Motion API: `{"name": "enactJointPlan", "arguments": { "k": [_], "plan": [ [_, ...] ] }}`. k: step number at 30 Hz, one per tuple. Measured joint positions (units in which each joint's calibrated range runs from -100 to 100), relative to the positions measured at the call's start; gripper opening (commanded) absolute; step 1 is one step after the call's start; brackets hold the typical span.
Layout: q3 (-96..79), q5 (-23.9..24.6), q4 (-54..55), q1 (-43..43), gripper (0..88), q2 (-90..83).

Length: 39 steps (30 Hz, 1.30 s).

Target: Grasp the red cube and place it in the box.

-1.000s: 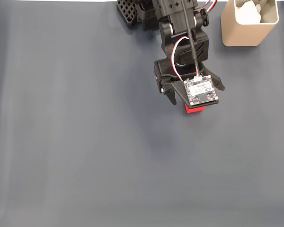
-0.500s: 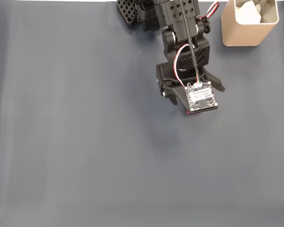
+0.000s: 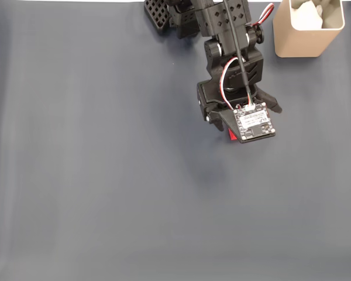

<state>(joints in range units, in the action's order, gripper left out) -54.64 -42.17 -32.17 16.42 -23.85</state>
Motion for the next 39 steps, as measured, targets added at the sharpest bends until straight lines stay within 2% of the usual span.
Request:
{"name": "enactJointPlan", "arguments": {
  "k": [39],
  "plan": [
    [0.18, 0.34, 0.00, 2.93, 48.3, 0.36]
  ]
}}
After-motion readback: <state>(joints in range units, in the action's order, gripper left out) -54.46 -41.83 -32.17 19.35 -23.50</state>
